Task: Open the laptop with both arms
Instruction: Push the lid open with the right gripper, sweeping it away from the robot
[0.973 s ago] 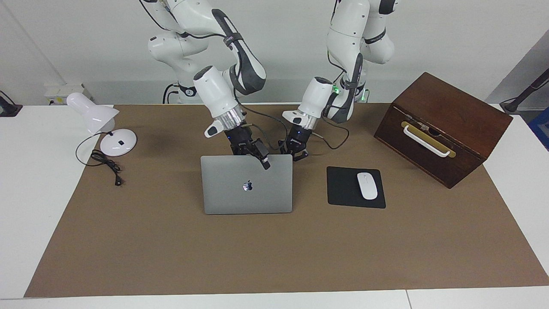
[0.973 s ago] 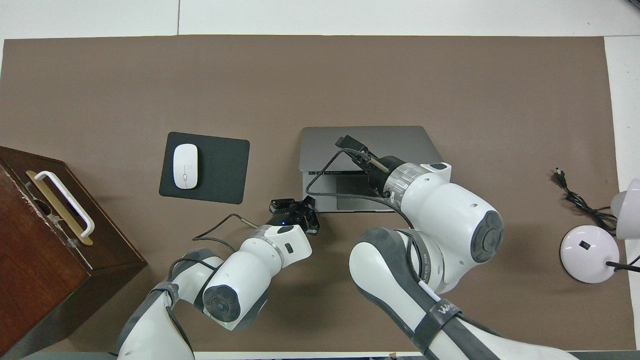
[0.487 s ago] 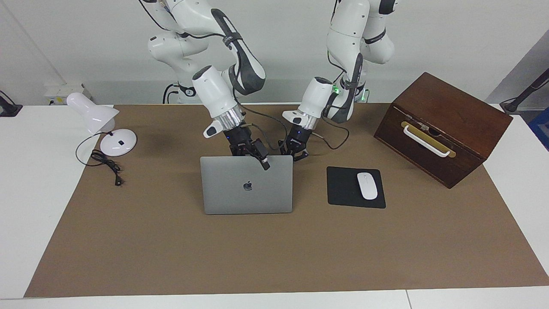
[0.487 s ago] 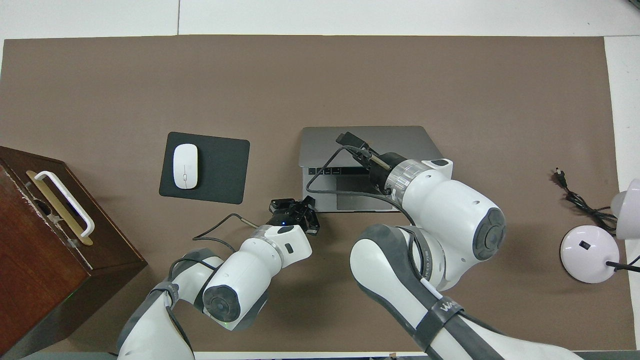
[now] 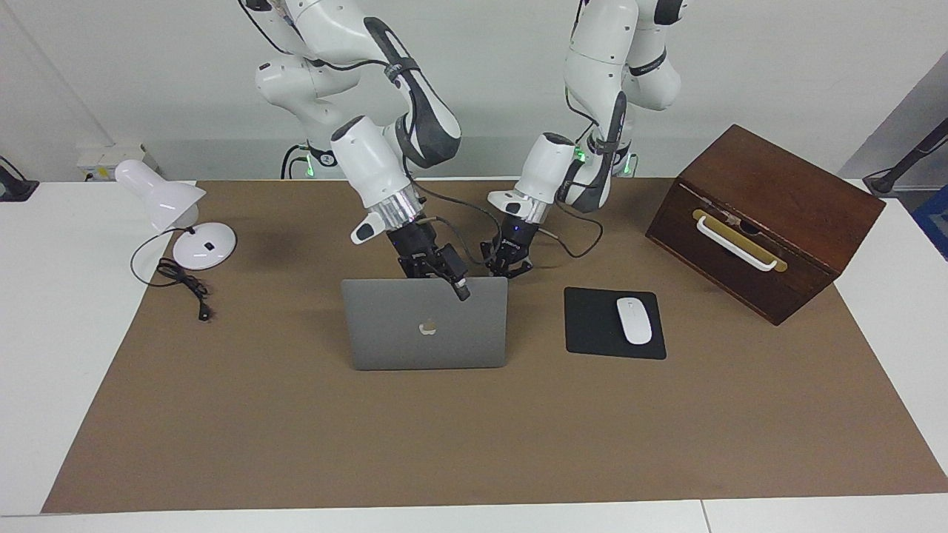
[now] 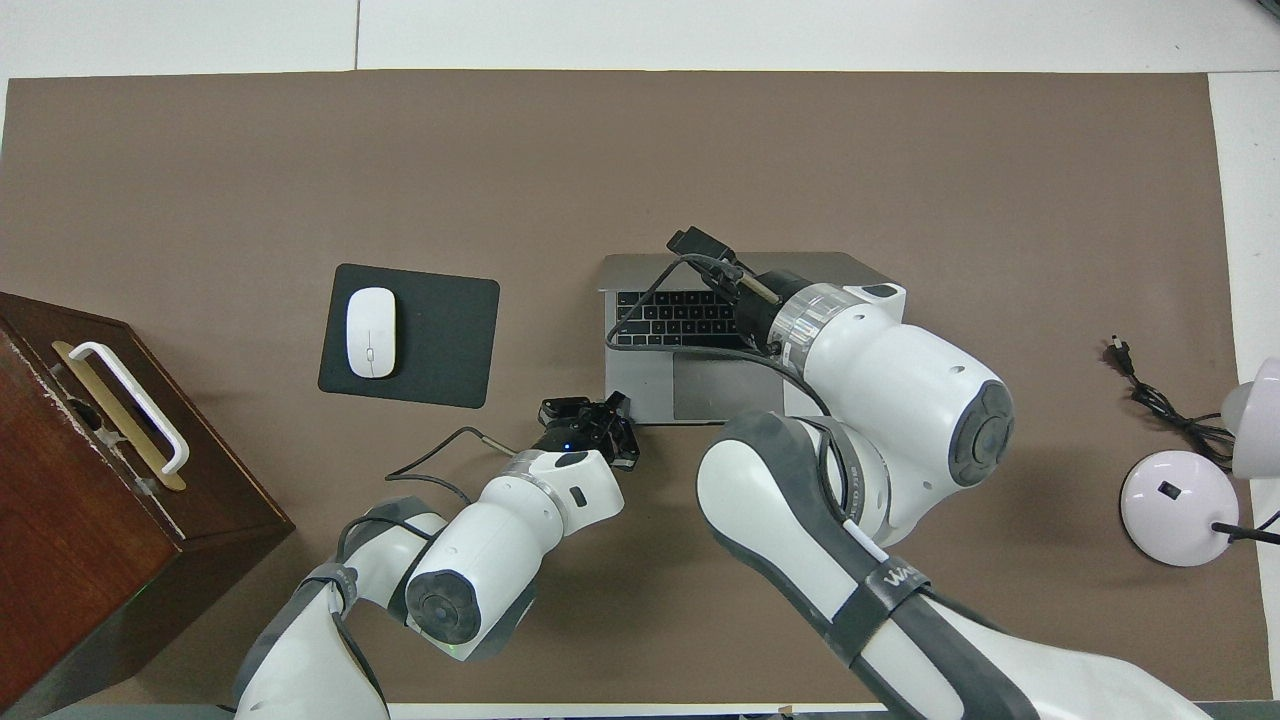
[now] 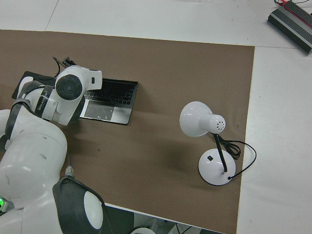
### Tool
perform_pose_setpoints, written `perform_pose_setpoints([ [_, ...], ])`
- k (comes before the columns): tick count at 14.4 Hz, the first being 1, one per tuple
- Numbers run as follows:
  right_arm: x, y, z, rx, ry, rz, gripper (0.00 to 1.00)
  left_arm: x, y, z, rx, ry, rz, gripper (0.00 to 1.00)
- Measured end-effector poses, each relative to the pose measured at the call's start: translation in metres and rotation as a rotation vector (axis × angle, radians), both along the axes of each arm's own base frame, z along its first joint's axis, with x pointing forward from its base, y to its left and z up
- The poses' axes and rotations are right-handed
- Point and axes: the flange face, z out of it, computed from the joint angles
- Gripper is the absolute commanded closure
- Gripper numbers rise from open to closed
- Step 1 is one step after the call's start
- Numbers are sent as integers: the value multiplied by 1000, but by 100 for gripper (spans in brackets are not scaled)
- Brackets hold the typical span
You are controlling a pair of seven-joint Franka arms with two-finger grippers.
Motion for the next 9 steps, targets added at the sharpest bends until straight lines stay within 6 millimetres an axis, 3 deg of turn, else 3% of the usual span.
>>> perform_pose_setpoints([
  [9,16,-3,9,86,44,-95,0,0,0,0,0,0,0,100],
])
